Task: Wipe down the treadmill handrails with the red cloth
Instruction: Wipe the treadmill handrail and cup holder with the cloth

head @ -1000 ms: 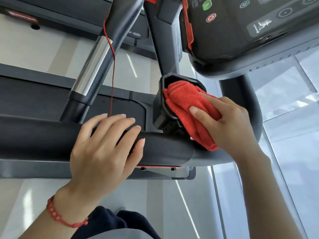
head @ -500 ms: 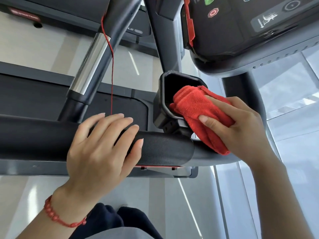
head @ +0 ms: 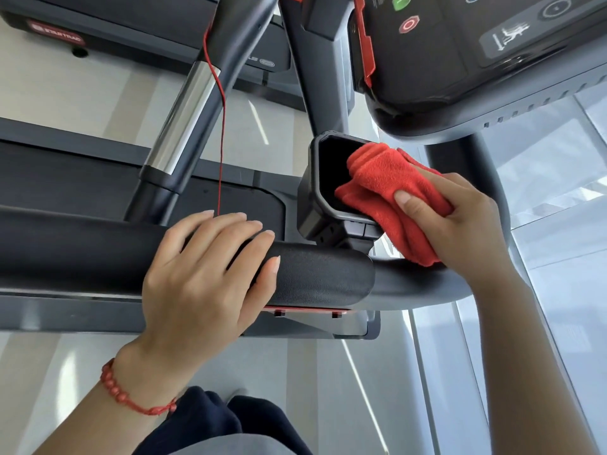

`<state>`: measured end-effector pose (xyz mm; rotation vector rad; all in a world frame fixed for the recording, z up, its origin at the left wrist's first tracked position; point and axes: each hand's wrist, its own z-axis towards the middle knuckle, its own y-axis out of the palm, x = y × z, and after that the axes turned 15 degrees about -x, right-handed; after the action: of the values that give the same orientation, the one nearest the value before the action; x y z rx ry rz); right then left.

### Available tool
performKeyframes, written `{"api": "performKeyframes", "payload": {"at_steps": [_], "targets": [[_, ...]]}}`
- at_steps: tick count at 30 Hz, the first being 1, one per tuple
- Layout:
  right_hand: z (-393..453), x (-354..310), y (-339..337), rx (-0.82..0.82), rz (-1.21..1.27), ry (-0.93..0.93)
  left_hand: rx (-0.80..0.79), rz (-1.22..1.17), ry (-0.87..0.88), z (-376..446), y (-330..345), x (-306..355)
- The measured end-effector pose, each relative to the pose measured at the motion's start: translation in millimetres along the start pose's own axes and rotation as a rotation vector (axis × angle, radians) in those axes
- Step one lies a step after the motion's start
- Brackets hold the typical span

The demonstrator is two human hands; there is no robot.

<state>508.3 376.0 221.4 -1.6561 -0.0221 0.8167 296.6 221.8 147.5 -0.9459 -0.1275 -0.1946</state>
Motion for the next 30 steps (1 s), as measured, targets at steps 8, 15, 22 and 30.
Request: {"api": "performKeyframes", "payload": {"at_steps": [8,15,22,30], "targets": [[-4,-7,6,0.066,-0.019,0.024,-0.026,-0.022,0.014,-3,-4,0],[-29,-27,5,0.149,-0.058,0.026,-0.087,-0.075,0.056,-5,-10,-1],[-74,-55,14,0.253,0.040,-0.016,-0.108,-0.135,0.106,-17,-14,-1],[-132,-70,49,0.359,0.198,0.042,-0.083,-0.188,0.138,-49,-19,13]]}}
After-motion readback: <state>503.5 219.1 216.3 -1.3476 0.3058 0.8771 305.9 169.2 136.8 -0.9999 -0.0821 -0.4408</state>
